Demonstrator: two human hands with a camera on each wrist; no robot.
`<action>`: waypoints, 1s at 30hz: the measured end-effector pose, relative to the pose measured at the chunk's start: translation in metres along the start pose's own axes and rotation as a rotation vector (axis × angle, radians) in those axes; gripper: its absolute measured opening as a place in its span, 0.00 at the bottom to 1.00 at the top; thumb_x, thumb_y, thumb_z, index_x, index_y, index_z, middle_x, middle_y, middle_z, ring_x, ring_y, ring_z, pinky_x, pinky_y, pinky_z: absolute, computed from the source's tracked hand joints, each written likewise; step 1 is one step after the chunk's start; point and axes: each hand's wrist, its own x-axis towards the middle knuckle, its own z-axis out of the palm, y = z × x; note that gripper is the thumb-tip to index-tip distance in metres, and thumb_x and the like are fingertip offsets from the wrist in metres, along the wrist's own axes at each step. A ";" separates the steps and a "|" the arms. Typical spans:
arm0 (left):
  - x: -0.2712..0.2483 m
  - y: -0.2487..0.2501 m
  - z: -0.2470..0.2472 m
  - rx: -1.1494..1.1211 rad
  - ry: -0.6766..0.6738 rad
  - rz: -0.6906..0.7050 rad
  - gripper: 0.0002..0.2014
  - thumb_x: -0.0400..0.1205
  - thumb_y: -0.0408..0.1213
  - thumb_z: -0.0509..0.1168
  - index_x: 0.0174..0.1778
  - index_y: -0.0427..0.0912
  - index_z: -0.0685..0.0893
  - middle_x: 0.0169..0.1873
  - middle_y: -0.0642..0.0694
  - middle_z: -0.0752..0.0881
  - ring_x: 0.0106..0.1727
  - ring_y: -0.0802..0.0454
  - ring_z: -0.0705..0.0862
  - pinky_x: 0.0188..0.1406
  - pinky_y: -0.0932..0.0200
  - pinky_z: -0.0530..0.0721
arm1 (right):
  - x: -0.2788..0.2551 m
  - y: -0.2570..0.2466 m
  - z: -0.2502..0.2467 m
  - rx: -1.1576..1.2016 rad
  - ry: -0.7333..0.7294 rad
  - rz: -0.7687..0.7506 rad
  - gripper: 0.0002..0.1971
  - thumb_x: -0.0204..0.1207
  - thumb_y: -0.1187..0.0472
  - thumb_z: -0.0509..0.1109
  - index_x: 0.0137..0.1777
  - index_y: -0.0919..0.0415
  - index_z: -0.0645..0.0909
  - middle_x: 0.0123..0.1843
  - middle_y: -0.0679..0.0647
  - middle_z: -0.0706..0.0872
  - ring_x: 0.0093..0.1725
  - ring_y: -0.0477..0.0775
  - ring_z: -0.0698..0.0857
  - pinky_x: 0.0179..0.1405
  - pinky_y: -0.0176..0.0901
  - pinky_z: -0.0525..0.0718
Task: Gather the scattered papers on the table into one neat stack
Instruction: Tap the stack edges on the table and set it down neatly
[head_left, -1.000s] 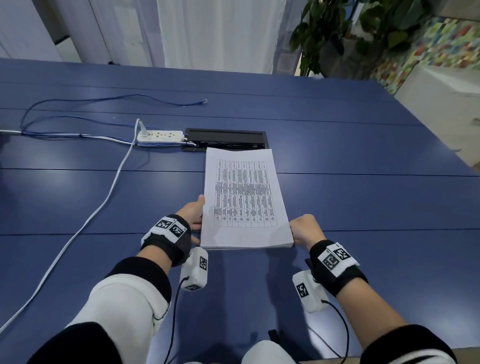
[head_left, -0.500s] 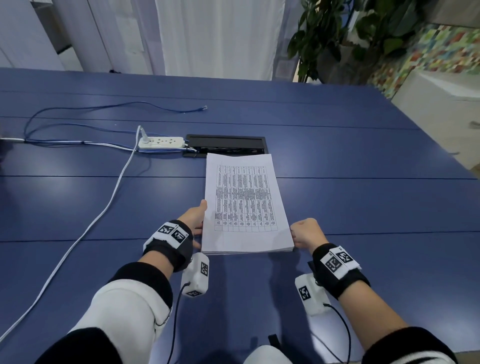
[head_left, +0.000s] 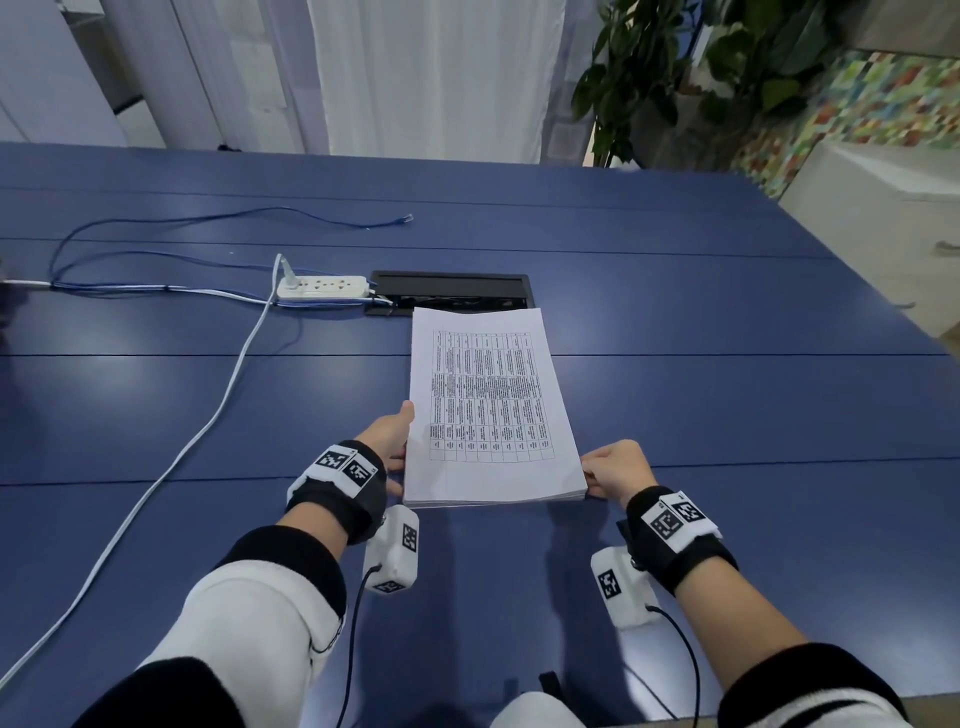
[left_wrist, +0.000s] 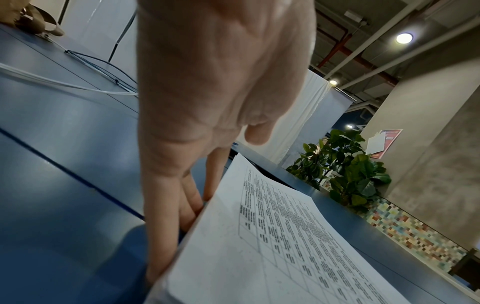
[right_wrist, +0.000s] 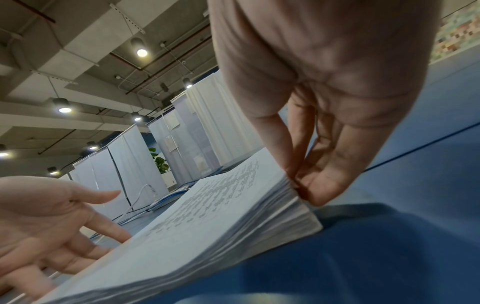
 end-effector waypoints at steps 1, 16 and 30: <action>0.000 0.000 0.000 0.009 0.003 0.000 0.29 0.82 0.62 0.46 0.63 0.41 0.76 0.49 0.44 0.84 0.48 0.50 0.81 0.39 0.49 0.81 | 0.006 0.004 0.001 0.002 0.005 -0.008 0.16 0.48 0.67 0.64 0.32 0.82 0.78 0.31 0.58 0.66 0.35 0.52 0.68 0.32 0.45 0.77; -0.005 0.001 0.002 0.005 0.007 0.006 0.31 0.79 0.66 0.47 0.61 0.44 0.79 0.54 0.44 0.85 0.53 0.47 0.82 0.48 0.45 0.81 | -0.004 -0.009 -0.002 -0.031 -0.008 -0.038 0.07 0.66 0.70 0.65 0.30 0.61 0.73 0.31 0.59 0.75 0.36 0.58 0.72 0.29 0.42 0.75; -0.013 -0.007 -0.006 -0.013 0.014 0.018 0.33 0.83 0.61 0.46 0.76 0.41 0.65 0.69 0.39 0.78 0.71 0.44 0.75 0.73 0.36 0.67 | 0.000 0.000 0.005 -0.047 0.073 -0.046 0.14 0.57 0.72 0.57 0.17 0.58 0.60 0.11 0.48 0.61 0.30 0.53 0.61 0.28 0.42 0.66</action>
